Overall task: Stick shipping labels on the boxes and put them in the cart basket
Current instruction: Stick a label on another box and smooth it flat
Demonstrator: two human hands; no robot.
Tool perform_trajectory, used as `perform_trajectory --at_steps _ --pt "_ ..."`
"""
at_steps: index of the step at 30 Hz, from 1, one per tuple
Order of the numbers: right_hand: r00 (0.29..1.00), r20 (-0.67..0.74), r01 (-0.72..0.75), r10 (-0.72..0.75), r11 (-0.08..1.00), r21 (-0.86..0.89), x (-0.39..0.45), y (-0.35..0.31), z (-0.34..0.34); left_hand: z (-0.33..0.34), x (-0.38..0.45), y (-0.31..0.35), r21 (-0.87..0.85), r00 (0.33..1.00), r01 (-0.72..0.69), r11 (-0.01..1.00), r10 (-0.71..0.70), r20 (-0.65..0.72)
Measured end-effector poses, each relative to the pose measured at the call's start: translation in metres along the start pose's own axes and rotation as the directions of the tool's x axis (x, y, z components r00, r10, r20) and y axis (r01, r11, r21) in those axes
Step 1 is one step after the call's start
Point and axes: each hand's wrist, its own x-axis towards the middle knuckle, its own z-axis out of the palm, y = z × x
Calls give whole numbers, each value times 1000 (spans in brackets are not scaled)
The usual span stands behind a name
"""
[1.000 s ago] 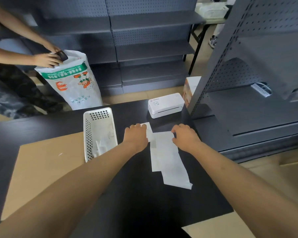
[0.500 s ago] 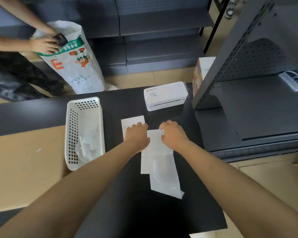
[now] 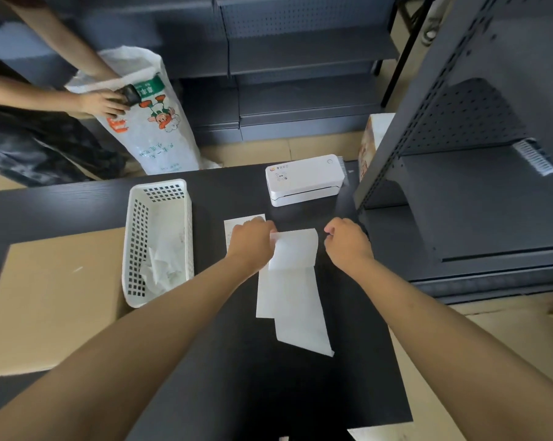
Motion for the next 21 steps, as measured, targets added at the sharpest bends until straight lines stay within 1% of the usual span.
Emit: perform_trajectory --at_steps 3,6,8,10,14,16,19,21 --pt "999 -8 -38 38 999 -10 -14 3 -6 -12 -20 -1 -108 999 -29 994 24 -46" --pt "998 -11 -68 68 998 0 -35 4 -7 -15 -52 -3 -179 992 -117 977 107 -60" --pt "996 11 -91 91 995 32 -52 4 -5 -13 -78 -7 -227 986 -163 960 154 -56" --pt "994 37 -105 102 992 69 -71 3 -1 -8 -104 -12 -260 983 -181 949 180 -29" --pt "988 74 -153 139 957 245 -109 -5 14 8 -150 -22 -241 971 -224 944 237 25" --pt "978 109 -205 180 932 298 -129 -13 24 14 -169 -26 -243 964 -243 939 262 48" --pt "954 173 -294 243 867 403 -153 -23 42 26 -193 -31 -218 951 -282 934 302 67" --pt "944 212 -325 251 809 489 -164 -26 53 34 -205 -36 -182 936 -320 930 340 93"
